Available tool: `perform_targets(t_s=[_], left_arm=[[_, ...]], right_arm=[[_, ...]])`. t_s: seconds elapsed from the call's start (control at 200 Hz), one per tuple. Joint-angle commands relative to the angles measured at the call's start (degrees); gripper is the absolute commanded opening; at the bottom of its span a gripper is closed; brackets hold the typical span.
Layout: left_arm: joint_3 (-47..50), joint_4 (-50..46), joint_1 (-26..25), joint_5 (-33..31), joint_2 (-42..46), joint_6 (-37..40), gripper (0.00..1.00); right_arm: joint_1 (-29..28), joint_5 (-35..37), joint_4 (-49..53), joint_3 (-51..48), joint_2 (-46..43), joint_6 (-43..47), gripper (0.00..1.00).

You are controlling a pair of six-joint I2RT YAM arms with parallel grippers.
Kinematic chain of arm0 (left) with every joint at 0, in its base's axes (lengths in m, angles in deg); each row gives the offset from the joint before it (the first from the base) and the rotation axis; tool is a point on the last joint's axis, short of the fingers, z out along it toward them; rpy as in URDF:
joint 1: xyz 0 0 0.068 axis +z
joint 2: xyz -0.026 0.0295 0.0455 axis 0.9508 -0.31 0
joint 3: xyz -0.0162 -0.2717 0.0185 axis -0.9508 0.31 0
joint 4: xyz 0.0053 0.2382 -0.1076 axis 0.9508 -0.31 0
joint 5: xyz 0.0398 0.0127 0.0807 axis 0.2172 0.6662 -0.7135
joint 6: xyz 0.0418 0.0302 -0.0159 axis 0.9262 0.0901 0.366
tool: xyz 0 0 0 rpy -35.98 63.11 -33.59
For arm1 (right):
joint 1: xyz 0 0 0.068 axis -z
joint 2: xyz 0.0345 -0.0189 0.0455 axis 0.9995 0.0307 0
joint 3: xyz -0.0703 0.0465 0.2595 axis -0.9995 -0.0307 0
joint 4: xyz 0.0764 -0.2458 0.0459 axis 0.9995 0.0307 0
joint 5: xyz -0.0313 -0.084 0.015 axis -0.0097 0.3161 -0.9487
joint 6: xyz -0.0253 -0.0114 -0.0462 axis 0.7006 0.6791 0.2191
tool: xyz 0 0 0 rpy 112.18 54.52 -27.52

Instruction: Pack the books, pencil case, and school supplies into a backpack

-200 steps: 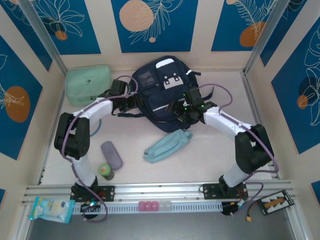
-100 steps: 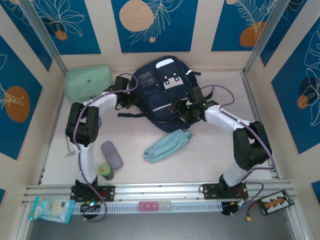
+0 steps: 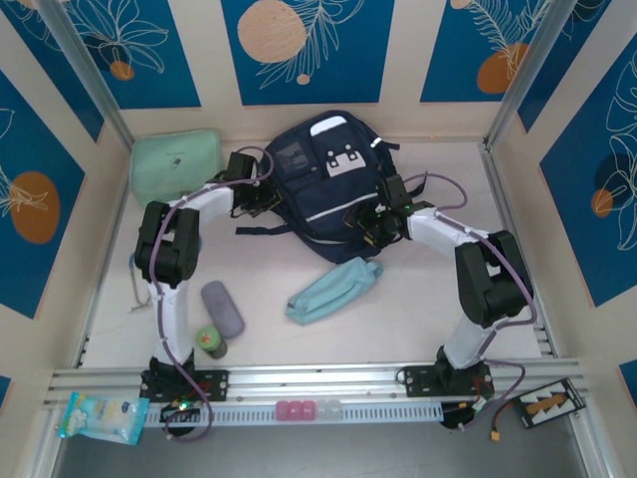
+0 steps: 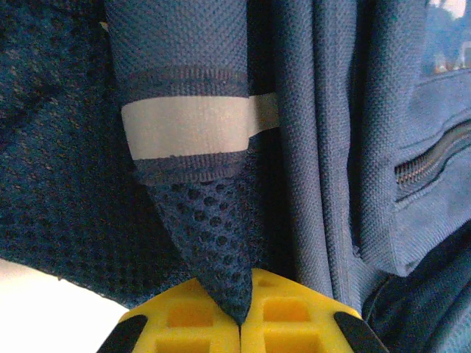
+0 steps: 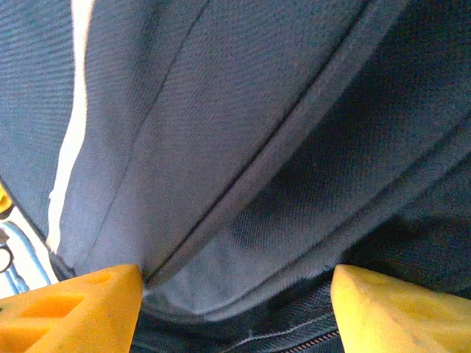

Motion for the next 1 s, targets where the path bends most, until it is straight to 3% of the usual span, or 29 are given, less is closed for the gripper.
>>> perform_targets(t_s=[0.0, 0.165, 0.31, 0.44, 0.565, 0.805, 0.995], left_arm=[[3.12, 4.47, 0.03, 3.04, 5.61, -3.26, 0.00], [7.15, 11.66, -1.13, 6.51, 9.41, -10.89, 0.00], [8.89, 15.29, -3.97, 7.25, 10.82, -15.92, 0.00], [10.13, 16.78, -6.62, 5.29, 12.09, -19.14, 0.00], [10.13, 16.83, -9.30, 1.93, 12.89, -21.82, 0.00], [9.69, 19.29, -14.13, -2.91, 13.44, -26.30, 0.00], [9.43, 20.47, -16.55, -3.96, 13.00, -28.56, 0.00]], right_arm=[[3.07, 0.13, -2.95, 1.12, 4.57, 4.89, 0.69], [7.30, -2.46, -7.52, 8.40, 12.27, 11.98, 0.67], [10.13, -2.93, -5.37, 15.60, 16.09, 17.74, 0.66], [11.26, -0.52, 0.07, 16.40, 11.12, 22.15, 0.67], [10.81, 7.95, 9.43, 15.07, 2.82, 25.10, 0.67], [0.73, 21.65, 23.64, 11.14, -9.89, 24.72, 0.67], [-11.51, 22.85, 24.73, 8.97, -15.15, 17.48, 0.56]])
